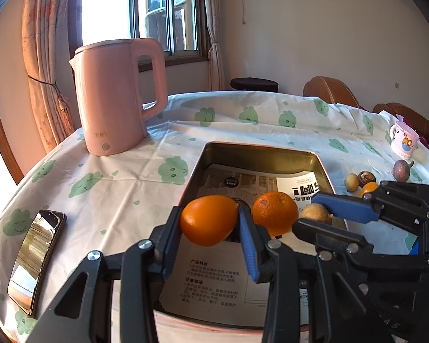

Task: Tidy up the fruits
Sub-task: 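Release the orange into the tin with the left gripper while the right gripper releases the brown fruit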

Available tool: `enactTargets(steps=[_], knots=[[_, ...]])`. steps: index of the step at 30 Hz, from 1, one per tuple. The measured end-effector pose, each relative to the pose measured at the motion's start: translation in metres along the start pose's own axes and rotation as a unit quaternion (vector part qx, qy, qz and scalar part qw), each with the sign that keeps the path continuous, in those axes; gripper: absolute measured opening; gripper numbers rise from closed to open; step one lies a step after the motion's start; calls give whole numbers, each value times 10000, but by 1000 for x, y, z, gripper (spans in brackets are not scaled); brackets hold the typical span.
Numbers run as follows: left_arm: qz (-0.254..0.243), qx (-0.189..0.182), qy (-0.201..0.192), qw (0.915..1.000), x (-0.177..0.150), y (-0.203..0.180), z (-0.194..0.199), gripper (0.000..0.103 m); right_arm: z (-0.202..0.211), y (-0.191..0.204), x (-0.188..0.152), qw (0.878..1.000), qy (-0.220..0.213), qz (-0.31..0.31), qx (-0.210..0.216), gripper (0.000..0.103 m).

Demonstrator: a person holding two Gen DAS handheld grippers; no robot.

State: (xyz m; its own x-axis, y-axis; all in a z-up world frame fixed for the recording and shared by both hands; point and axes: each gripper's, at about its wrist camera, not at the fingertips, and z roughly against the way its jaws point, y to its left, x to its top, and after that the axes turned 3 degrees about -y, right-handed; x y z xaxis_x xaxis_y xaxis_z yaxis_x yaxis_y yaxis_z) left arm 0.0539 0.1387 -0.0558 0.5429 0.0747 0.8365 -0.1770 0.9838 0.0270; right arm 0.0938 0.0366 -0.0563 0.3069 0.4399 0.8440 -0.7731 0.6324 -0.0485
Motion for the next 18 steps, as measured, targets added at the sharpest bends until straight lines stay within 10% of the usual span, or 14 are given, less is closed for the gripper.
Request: enactTargets(steps=[18], knots=[[-127, 108, -12, 9999, 0, -5, 1, 54, -7, -5, -1, 9997, 217, -147, 9, 30]])
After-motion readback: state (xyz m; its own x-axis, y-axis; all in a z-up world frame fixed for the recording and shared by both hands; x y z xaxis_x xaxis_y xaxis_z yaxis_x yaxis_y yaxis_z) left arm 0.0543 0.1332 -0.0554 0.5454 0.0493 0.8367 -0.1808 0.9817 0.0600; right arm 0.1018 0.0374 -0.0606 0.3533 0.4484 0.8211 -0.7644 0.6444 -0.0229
